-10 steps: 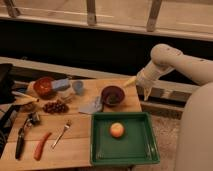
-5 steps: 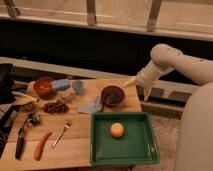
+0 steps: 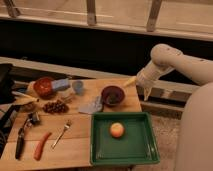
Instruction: Place towel in red bowl
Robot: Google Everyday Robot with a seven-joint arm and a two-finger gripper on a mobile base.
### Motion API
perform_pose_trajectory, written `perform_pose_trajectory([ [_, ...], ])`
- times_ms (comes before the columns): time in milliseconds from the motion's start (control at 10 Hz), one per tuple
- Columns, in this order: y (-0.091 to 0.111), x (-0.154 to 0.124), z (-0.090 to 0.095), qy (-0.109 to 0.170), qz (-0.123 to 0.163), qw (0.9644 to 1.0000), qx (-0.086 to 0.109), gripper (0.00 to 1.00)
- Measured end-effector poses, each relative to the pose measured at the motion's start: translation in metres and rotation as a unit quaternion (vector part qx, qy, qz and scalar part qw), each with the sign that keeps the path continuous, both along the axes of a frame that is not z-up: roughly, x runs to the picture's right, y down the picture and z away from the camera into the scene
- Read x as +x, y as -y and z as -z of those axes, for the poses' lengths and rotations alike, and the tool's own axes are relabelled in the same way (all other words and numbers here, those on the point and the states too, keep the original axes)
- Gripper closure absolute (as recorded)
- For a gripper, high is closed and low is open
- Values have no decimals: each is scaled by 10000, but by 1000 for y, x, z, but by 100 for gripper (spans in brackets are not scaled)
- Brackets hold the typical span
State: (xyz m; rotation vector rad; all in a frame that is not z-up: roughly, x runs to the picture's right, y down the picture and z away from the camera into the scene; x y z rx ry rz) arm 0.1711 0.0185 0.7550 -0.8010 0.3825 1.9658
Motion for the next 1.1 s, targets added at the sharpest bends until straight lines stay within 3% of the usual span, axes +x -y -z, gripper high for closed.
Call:
perform_pose_trajectory([
  [600, 0, 0, 0, -34, 34, 10000, 26, 20],
  [900, 22, -17, 15, 32, 196, 9990, 406, 20],
  [1100, 38, -40, 21, 129, 406, 9977, 533, 20],
])
